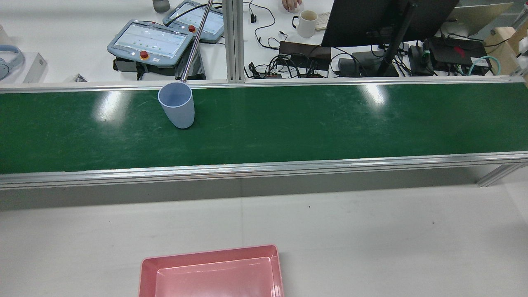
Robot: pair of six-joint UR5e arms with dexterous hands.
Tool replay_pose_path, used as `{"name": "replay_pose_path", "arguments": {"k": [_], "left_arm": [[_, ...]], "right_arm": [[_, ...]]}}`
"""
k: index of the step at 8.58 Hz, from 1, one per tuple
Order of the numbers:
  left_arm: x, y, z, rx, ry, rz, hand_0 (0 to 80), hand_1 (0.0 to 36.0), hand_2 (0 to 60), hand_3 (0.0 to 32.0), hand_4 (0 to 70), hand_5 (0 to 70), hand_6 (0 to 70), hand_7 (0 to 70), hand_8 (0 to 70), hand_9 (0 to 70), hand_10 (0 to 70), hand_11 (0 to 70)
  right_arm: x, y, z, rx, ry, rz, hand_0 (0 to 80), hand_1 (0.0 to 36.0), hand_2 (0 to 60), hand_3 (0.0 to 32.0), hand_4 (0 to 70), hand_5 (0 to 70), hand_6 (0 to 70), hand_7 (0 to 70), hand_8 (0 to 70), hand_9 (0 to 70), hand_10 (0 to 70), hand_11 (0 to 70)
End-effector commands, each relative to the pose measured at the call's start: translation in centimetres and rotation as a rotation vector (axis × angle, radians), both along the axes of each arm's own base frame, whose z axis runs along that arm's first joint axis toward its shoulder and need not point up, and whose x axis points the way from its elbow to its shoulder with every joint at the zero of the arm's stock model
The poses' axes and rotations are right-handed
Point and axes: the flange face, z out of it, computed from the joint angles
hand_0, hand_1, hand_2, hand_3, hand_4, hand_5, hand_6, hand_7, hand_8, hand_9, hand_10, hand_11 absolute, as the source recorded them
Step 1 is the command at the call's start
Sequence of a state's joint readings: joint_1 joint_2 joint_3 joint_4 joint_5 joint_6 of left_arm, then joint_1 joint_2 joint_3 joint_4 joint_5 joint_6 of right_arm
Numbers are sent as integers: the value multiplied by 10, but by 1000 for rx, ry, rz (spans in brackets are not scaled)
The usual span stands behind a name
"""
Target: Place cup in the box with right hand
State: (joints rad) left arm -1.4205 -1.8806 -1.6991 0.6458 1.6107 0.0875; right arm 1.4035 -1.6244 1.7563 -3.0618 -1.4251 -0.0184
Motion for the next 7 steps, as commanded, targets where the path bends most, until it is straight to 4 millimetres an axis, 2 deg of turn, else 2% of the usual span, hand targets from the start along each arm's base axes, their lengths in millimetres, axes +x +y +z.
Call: {"name": "replay_pose_path", "arguments": {"k": [1, 7], "left_arm": [[0, 0, 0, 1, 0, 0, 0, 0, 0, 0, 0, 0, 0, 0, 0, 0, 0, 0], [0, 0, 0, 1, 0, 0, 0, 0, 0, 0, 0, 0, 0, 0, 0, 0, 0, 0]], "right_arm": [[0, 0, 0, 0, 0, 0, 578, 249, 344, 0, 628, 128, 225, 700, 397, 573, 467, 664], [0, 0, -1, 2, -2, 0, 578, 251, 344, 0, 622, 127, 223, 700, 391, 566, 460, 654]]}}
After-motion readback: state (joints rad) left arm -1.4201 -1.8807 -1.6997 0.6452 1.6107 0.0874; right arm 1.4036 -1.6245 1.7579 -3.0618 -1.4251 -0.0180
